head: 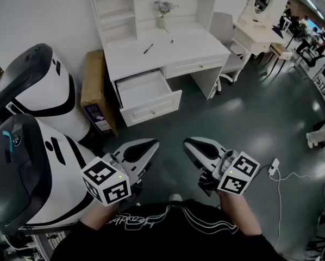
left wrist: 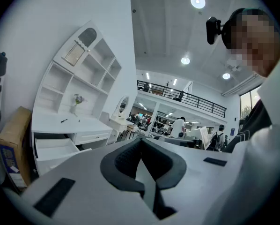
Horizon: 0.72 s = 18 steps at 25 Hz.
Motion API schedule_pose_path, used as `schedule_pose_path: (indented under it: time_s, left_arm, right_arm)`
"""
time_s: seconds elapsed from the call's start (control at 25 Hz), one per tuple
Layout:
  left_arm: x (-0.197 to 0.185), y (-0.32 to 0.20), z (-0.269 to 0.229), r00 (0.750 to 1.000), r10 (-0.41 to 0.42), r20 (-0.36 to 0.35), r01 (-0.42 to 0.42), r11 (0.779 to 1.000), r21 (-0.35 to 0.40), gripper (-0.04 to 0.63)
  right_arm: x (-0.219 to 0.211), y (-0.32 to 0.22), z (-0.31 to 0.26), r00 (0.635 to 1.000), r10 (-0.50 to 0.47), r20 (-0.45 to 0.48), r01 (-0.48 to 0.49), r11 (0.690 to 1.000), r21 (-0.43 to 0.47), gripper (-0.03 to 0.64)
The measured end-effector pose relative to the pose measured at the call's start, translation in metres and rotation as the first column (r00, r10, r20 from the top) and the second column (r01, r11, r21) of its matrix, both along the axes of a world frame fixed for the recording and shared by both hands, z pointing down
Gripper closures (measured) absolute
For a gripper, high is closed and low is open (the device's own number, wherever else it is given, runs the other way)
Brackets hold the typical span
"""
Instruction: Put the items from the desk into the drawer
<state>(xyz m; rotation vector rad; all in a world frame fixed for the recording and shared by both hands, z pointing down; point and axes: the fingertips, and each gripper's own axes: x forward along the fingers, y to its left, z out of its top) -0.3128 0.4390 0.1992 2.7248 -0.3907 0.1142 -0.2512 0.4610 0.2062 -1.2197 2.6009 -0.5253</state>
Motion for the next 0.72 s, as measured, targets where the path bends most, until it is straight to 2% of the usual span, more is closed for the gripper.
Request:
schedule_pose_path:
  time_s: [0.32, 0.44, 0.72]
  left_arm:
    - [0.045, -0.008, 0.019, 0.998, -0.058, 0.024, 0.058, 0.998, -0.007, 0.575]
    - [0.069, -0.010, 0.025, 0.997, -0.068, 0.041, 0.069, 0.998, -0.011, 0.575]
    - [0.122, 0.000, 0.025, 0.997, -0.053, 0.048, 0.052, 0.998, 0.025, 0.575]
  right_arm:
    - [0.062, 0.001, 0.016, 0.992, 0.067, -0.105, -0.070, 0.997, -0.019, 0.563]
    - [0.094, -0.004, 0.030, 0.983, 0.108, -0.149, -0.117, 0.992, -0.051, 0.563]
    - [0.147, -0.003, 0.041, 0.987, 0.106, -0.124, -0.114, 0.991, -0.066, 0.561]
